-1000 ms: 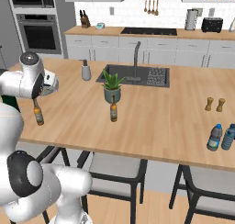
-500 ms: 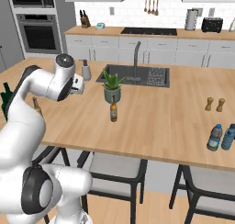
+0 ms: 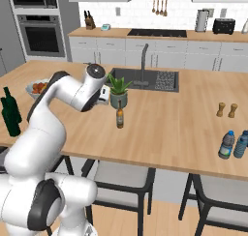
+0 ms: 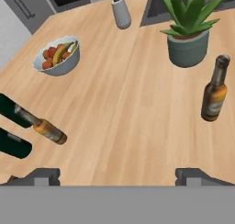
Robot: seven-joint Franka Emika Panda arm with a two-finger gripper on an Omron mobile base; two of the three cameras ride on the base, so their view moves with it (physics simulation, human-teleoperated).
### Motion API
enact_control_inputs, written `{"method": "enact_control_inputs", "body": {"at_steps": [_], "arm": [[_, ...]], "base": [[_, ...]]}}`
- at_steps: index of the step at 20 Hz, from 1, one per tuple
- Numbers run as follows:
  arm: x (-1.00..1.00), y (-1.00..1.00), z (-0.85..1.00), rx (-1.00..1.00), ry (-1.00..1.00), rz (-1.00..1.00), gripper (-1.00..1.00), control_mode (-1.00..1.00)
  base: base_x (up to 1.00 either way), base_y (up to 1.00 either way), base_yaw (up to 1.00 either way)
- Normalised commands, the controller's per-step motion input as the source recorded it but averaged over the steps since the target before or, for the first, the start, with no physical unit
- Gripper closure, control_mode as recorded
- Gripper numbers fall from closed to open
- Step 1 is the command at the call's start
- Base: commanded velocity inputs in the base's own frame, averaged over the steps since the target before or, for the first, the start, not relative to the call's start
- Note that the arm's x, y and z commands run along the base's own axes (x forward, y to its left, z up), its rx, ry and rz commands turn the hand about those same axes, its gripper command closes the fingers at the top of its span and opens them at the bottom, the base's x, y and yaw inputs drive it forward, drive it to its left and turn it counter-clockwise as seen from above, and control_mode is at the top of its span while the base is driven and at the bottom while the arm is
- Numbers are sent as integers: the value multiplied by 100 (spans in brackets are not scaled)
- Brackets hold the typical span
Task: Move the plastic bottles in the middle to the plastics group, and the glass bottles in the middle to the glass group.
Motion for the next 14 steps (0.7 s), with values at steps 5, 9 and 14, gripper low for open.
{"method": "enact_control_inputs", "body": {"at_steps": [5,9,14], "arm": [[0,-60,-40,-6,-9,0,-100,-100],[0,-57,-41,-10,-11,0,-100,-100],[0,-55,-25,-9,-5,-2,-100,-100]], "base": [[0,0,0],[0,0,0],[0,0,0]]}}
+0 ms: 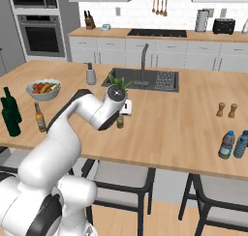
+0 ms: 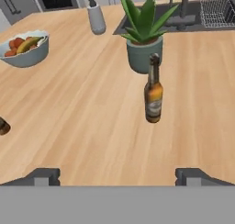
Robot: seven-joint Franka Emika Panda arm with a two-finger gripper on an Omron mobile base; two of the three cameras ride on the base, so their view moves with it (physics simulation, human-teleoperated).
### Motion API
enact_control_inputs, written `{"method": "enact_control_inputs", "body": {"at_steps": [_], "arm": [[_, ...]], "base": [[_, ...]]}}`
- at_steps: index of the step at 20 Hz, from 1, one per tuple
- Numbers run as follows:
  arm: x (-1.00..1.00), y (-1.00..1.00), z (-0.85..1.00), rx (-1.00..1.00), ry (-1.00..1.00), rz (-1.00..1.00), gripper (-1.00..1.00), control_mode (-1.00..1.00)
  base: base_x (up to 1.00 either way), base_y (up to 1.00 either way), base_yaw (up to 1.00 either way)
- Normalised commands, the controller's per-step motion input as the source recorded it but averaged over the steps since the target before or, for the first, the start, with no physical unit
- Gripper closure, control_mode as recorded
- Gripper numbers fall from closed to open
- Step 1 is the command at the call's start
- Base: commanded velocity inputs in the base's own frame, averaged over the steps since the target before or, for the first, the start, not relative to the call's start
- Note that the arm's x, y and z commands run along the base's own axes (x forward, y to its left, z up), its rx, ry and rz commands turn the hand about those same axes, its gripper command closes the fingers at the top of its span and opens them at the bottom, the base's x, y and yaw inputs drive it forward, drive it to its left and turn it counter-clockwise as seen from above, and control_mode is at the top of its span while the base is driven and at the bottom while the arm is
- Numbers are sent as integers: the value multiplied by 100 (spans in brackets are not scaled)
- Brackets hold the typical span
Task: Move the plastic bottles in the middle to the plastics group, and the glass bottles in the middle to the glass group.
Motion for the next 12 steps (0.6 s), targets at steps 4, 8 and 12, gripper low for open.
{"method": "enact_control_inputs", "body": {"at_steps": [4,8,12], "arm": [[17,-27,-1,-3,-5,-7,-100,-100],[29,0,0,-1,-9,-6,-100,-100],[42,0,0,-2,-8,-7,-100,-100]], "base": [[0,0,0],[0,0,0],[0,0,0]]}}
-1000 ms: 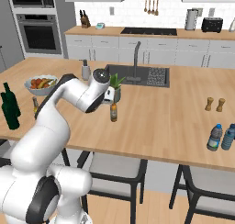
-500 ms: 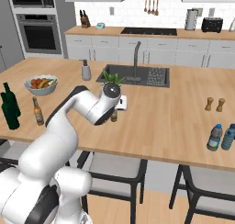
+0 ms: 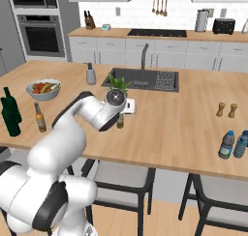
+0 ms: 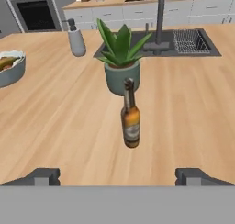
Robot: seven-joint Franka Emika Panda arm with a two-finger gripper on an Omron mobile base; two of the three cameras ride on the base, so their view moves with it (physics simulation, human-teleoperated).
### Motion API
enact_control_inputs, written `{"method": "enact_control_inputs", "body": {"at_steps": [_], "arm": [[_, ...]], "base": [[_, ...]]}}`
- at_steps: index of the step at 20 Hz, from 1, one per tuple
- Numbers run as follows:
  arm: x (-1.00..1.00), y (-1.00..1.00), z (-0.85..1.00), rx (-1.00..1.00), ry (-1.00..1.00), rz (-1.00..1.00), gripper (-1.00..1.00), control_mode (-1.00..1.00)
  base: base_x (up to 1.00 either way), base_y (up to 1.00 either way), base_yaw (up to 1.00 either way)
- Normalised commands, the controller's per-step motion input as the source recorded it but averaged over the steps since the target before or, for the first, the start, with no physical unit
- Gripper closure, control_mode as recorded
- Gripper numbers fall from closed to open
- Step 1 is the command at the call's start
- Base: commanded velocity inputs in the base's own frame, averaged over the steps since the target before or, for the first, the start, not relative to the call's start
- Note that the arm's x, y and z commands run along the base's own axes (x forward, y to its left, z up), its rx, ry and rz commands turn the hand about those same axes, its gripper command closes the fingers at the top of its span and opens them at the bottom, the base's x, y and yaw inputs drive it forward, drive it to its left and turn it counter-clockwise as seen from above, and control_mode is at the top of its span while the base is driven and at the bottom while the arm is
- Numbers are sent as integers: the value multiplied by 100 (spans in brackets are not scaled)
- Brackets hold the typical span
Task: Move the plastic bottles in the middle to the plastics group, and the glass bottles in the middle to the glass group.
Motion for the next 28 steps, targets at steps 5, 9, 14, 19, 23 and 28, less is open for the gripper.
{"method": "enact_control_inputs", "body": {"at_steps": [5,9,14,19,23,28], "arm": [[50,0,-1,0,-5,-8,-100,-100],[44,0,-1,0,-6,-6,-100,-100],[48,0,0,0,-4,-1,-100,-100],[38,0,0,0,0,0,-100,-100],[22,0,0,0,0,0,-100,-100],[14,0,0,0,0,0,-100,-100]], "base": [[0,0,0],[0,0,0],[0,0,0],[0,0,0],[0,0,0],[0,0,0]]}}
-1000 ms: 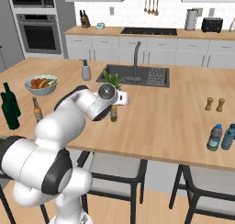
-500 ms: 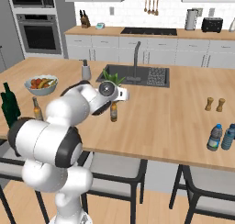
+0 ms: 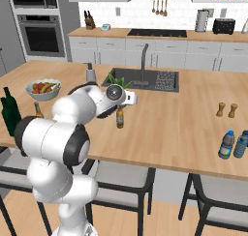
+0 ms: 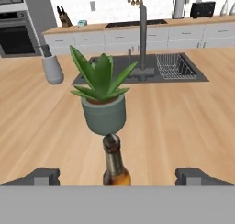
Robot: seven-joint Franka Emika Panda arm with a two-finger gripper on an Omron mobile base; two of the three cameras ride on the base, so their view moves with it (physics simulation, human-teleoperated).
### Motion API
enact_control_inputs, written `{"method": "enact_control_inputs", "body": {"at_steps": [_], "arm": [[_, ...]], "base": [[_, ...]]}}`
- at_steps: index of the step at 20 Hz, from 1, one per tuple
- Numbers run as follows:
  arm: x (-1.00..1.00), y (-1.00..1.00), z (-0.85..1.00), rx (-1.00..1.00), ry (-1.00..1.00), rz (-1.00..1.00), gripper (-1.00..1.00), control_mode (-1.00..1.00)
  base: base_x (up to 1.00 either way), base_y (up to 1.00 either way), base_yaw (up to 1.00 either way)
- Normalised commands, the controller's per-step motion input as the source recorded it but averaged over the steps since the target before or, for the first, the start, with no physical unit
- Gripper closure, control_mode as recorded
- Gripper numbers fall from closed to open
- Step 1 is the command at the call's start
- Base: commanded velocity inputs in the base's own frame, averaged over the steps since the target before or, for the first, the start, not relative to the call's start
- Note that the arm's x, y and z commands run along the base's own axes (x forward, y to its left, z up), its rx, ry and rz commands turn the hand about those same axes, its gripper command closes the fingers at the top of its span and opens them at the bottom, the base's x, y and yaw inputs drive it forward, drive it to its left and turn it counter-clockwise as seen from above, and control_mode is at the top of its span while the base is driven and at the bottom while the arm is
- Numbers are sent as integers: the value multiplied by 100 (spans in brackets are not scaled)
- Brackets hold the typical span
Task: Move the plastic bottles in the middle to the plastics group, and the glass bottles in the middle to the glass group.
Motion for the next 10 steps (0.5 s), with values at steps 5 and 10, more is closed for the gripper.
{"method": "enact_control_inputs", "body": {"at_steps": [5,10], "arm": [[19,0,0,0,0,0,-100,-100],[21,0,-10,0,0,0,-100,-100]], "base": [[0,0,0],[0,0,0]]}}
